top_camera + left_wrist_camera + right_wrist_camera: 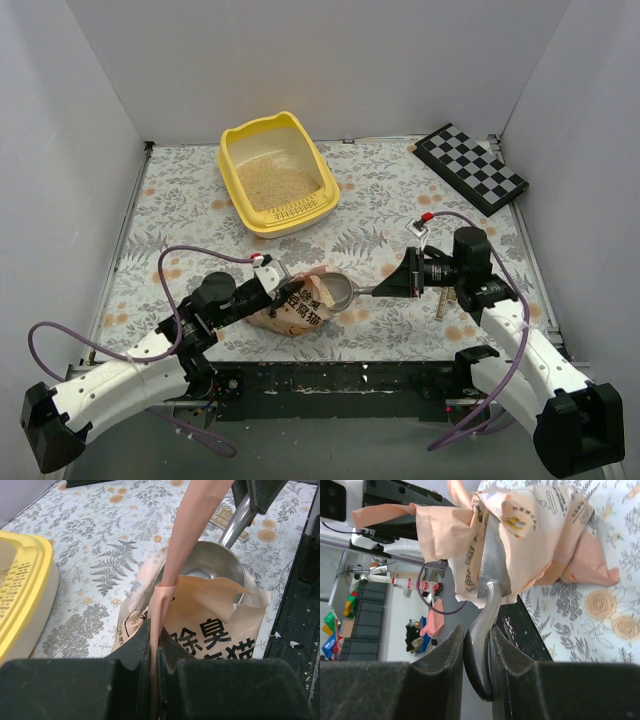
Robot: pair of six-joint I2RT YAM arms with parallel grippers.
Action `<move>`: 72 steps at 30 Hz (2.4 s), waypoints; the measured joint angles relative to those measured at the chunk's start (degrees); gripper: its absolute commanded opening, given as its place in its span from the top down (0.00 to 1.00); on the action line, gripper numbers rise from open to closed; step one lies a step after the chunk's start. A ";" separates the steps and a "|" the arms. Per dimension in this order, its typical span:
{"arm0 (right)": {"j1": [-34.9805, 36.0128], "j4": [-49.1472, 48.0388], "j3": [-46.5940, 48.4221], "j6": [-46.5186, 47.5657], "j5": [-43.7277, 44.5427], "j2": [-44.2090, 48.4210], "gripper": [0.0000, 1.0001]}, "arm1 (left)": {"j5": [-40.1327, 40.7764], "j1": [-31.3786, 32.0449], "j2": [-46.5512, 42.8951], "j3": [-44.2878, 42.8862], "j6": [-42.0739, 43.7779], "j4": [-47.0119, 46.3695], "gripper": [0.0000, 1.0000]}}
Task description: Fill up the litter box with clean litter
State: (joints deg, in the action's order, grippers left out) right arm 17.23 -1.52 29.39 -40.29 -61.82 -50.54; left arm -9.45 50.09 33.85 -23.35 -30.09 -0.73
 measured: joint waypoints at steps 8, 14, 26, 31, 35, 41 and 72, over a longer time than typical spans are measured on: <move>-4.13 0.07 -9.14 -1.11 -0.96 6.71 0.99 | 0.96 4.42 5.09 -0.22 -0.20 -4.66 1.00; -6.97 -1.44 -12.92 -6.23 -1.31 13.79 0.99 | 2.93 6.03 2.21 1.60 -0.42 -6.16 1.00; -8.59 -1.29 -14.25 -14.05 0.17 22.10 0.99 | 7.41 9.77 4.87 1.77 -0.35 -6.67 1.00; -8.59 -0.63 -14.23 -15.93 1.53 24.30 0.99 | 8.83 10.38 4.37 1.77 -0.35 -6.73 1.00; -8.59 2.84 -14.12 -16.13 2.67 26.45 0.99 | 9.46 10.69 3.54 1.77 -0.35 -6.60 1.00; -8.59 9.33 -13.86 -18.05 5.92 33.81 0.99 | 10.64 11.15 2.97 1.77 -0.35 -6.60 1.00; -8.59 39.58 -2.10 -28.28 20.57 49.94 0.99 | 15.15 11.93 -0.52 2.29 -1.27 -7.04 1.00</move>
State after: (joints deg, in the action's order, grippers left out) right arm 8.64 38.06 27.29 -68.58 -41.25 -0.60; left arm 5.69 62.02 33.32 -21.06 -31.35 -7.77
